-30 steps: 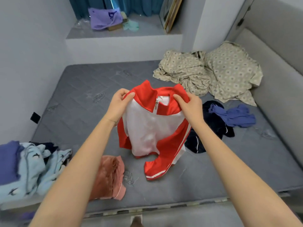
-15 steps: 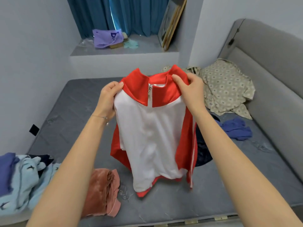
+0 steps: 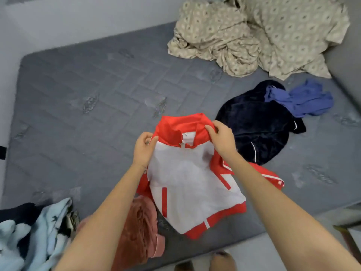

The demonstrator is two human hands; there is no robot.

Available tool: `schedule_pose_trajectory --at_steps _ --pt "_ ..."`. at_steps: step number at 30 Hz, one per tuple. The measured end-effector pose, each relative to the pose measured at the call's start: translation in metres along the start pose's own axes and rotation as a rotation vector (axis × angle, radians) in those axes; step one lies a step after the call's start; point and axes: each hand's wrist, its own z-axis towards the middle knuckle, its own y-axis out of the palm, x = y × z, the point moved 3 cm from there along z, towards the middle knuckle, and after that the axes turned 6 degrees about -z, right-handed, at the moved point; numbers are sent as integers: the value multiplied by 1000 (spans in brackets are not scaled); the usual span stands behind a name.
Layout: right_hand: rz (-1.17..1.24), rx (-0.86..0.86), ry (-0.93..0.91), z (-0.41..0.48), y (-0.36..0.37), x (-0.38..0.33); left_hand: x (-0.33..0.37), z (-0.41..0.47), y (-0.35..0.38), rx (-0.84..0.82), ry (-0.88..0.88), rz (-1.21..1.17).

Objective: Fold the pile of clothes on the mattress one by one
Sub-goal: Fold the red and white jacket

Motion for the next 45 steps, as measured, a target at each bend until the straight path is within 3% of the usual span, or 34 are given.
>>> schedule_pose_trajectory --at_steps 7,10,14,19,28,35,39,42,45 --pt "111 27 6 82 100 40 -87 97 27 191 14 -45" --pt "124 30 -16 105 133 60 -130 125 36 229 123 187" --pt "17 -41 -31 109 156 103 -158 121 73 98 226 439" --pt "-93 -67 -9 94 160 149 -183 108 129 -70 158 551" --pt "-224 -84 2 81 131 214 -178 100 220 -269 237 655" --pt "-408 -63 23 69 110 261 -169 99 293 -430 505 724" --pt "-334 -275 104 66 105 282 -173 96 320 -510 666 788" --pt "-189 -273 116 65 100 284 -171 93 321 -508 634 827" --pt "-101 -267 161 73 91 275 -143 95 320 -405 601 674"
